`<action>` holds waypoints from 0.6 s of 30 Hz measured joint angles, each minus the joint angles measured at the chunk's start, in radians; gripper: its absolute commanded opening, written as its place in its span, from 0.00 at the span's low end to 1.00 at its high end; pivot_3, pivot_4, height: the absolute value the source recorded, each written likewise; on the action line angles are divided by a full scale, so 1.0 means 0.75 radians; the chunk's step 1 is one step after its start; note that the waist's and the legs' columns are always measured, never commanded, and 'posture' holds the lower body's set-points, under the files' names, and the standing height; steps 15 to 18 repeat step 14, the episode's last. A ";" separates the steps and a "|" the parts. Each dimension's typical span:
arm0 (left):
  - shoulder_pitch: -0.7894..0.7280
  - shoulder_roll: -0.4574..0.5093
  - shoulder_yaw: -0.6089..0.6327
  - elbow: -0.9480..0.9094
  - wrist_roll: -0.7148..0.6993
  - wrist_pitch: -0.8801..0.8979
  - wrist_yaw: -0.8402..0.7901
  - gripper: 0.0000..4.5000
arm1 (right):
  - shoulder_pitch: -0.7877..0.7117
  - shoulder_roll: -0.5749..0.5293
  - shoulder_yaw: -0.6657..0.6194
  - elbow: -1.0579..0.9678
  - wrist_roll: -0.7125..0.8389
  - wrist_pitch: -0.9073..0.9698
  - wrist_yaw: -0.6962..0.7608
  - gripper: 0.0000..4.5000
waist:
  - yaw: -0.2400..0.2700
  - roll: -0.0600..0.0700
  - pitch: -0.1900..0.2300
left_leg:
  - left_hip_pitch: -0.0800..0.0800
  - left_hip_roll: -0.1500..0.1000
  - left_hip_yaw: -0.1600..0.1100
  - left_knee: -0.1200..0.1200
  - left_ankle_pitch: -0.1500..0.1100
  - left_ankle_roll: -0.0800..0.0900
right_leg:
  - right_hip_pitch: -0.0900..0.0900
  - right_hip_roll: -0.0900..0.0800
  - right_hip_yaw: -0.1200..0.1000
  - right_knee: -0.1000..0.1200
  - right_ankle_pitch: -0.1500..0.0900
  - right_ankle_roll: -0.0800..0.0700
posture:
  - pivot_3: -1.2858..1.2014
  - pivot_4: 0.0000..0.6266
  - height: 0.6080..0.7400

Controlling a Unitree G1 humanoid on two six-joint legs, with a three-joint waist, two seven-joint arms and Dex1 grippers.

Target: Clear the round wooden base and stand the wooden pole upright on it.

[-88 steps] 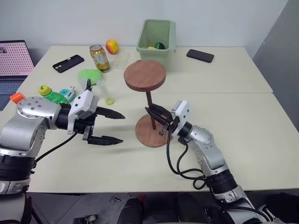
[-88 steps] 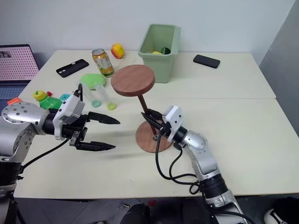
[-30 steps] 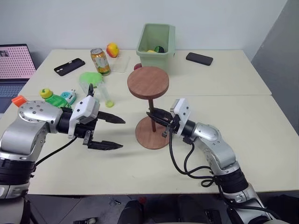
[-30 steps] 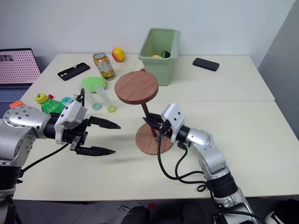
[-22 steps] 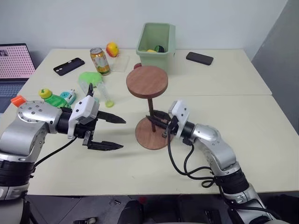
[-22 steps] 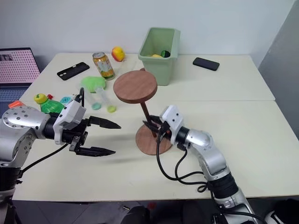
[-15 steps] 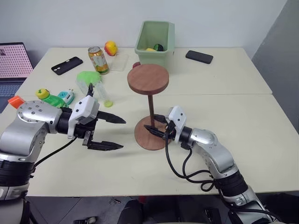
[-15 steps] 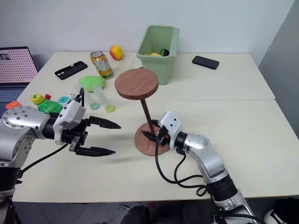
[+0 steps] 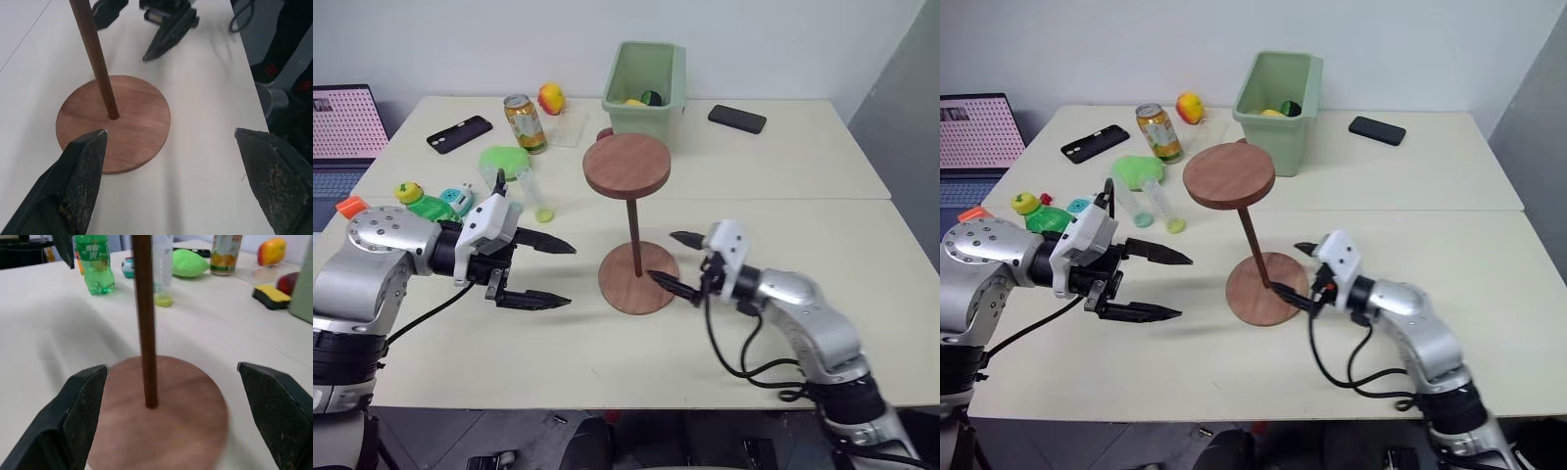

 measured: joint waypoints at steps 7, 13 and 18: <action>-0.028 0.001 -0.001 0.008 -0.009 0.029 -0.011 0.97 | 0.001 -0.348 -0.214 -0.180 0.285 0.200 0.229 0.99 | 0.000 0.000 0.002 | -0.002 0.000 0.002 0.000 0.000 0.001 | 0.000 0.000 -0.001 0.000 0.000 0.000 | 0.52 0.24 1.00; -0.030 0.019 0.000 0.035 -0.009 0.032 -0.038 0.97 | -0.009 -0.546 -0.318 -0.197 0.418 0.254 0.382 0.99 | 0.003 0.000 0.004 | -0.002 0.000 0.003 0.001 0.000 0.001 | 0.001 0.000 -0.002 -0.001 0.000 0.000 | 0.52 0.24 1.00; -0.030 0.029 0.000 0.035 -0.010 0.036 -0.046 0.97 | -0.017 -0.577 -0.322 -0.193 0.430 0.252 0.404 0.99 | 0.003 -0.001 0.004 | -0.002 0.000 0.003 0.001 0.000 0.001 | 0.001 0.000 -0.002 -0.001 0.000 0.000 | 0.52 0.24 1.00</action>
